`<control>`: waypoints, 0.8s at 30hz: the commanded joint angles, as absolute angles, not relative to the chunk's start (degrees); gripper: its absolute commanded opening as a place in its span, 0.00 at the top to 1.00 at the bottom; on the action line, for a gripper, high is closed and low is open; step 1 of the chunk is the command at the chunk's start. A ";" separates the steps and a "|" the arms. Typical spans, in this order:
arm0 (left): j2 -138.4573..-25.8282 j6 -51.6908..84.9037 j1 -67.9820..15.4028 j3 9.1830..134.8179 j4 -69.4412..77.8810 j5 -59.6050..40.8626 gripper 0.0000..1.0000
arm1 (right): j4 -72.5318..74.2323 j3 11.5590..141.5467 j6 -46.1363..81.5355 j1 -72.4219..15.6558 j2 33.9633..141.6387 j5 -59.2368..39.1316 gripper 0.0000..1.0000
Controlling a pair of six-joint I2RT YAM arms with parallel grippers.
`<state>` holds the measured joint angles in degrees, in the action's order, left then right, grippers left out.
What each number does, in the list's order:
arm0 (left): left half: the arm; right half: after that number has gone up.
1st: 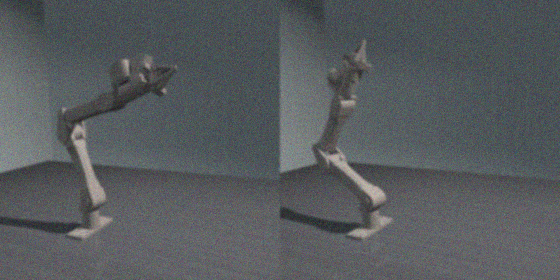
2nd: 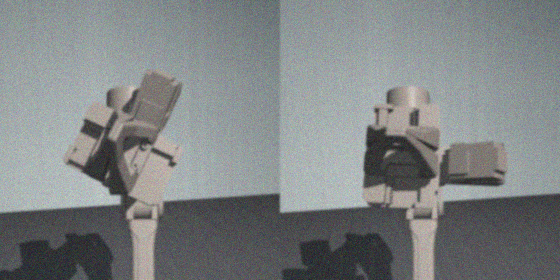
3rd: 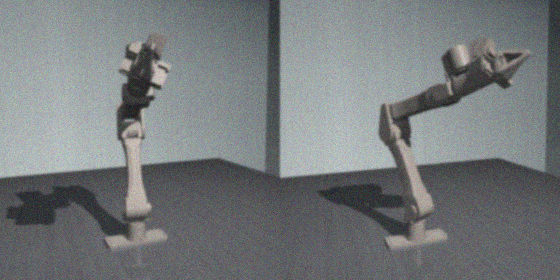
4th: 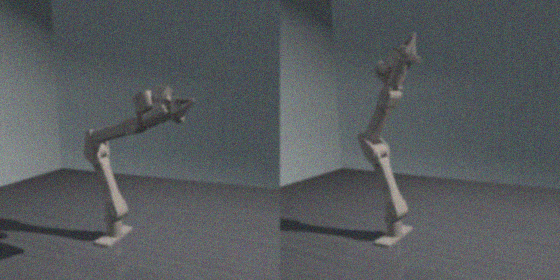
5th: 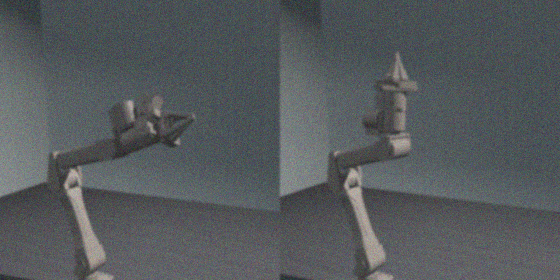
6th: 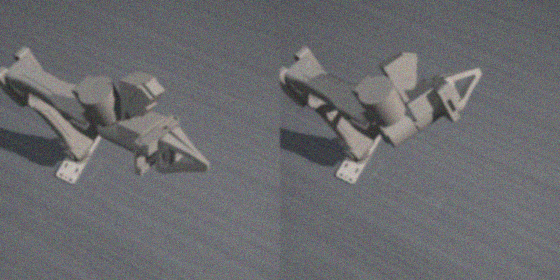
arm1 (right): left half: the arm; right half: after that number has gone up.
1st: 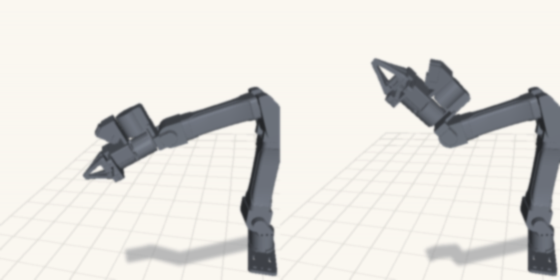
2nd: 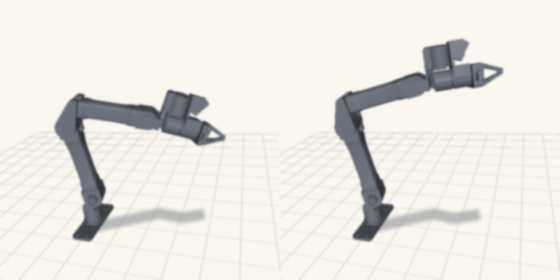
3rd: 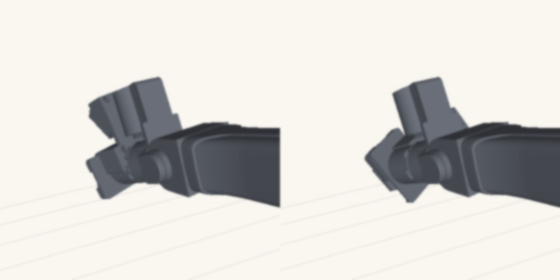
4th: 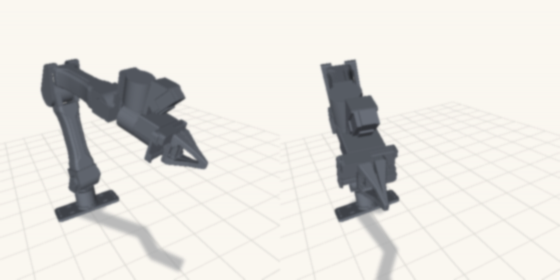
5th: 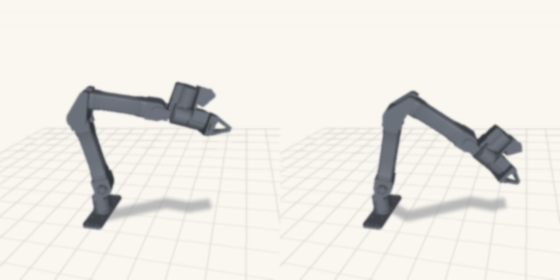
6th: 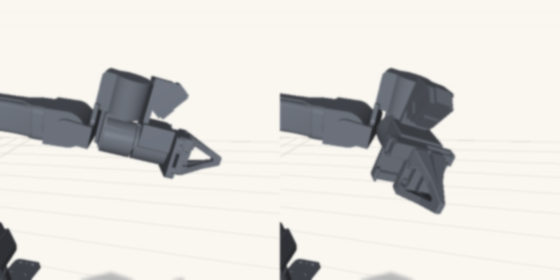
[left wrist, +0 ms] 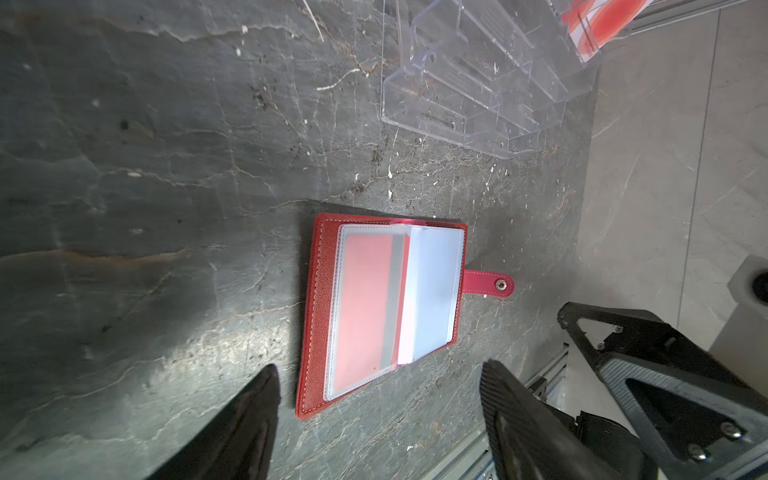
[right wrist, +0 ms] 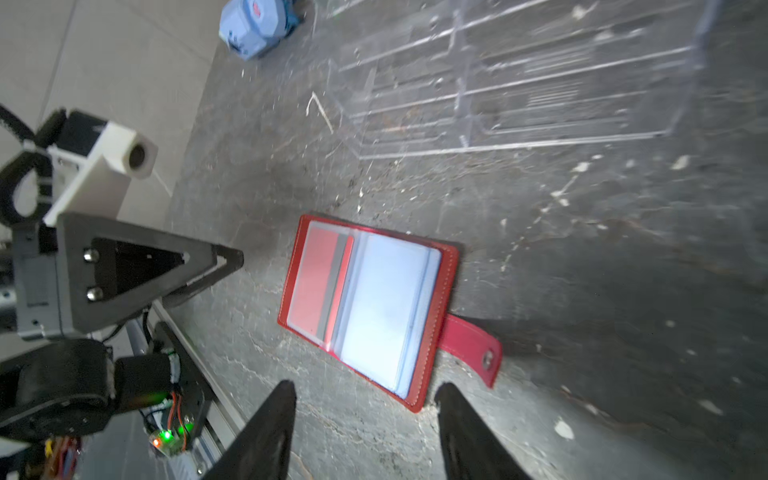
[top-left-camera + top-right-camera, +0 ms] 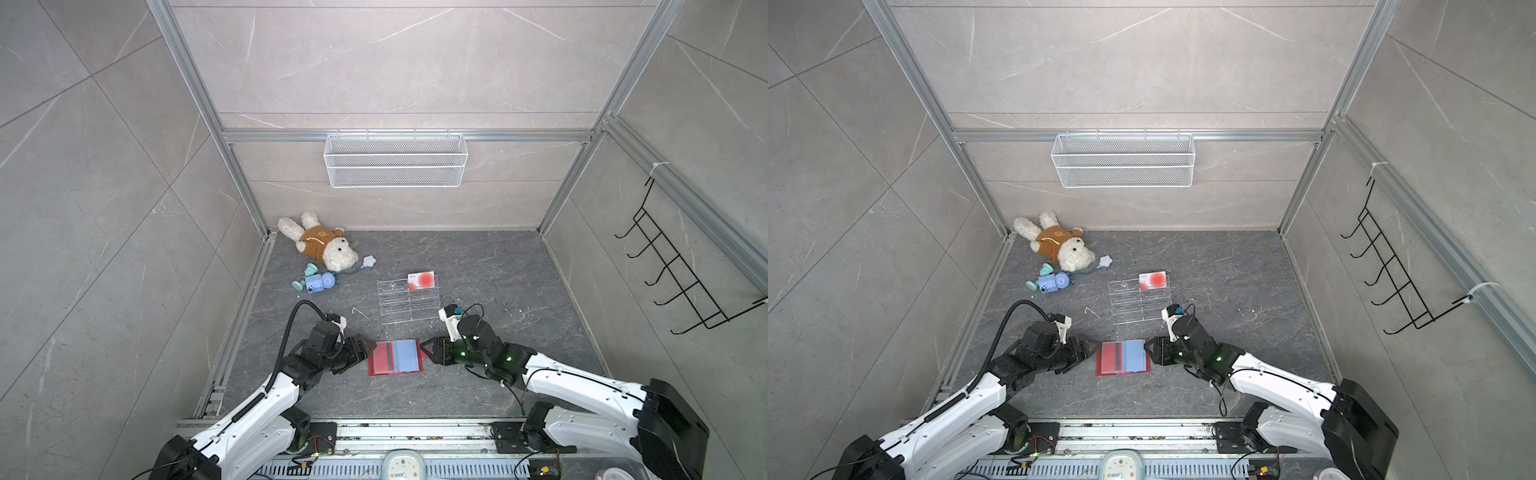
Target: Take the credit cards out of the card holder
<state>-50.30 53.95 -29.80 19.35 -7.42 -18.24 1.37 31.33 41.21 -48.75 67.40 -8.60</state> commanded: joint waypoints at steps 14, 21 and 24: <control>-53.90 58.54 -28.04 13.28 6.24 -25.22 0.45 | 11.69 35.89 43.65 -51.42 81.45 -9.15 0.78; -57.88 58.62 -27.86 12.63 9.32 -25.74 0.47 | 13.15 35.92 43.37 -51.42 85.28 -8.88 0.80; -59.73 58.62 -27.77 12.70 11.11 -25.99 0.48 | 13.87 35.60 43.50 -51.44 86.48 -8.79 0.81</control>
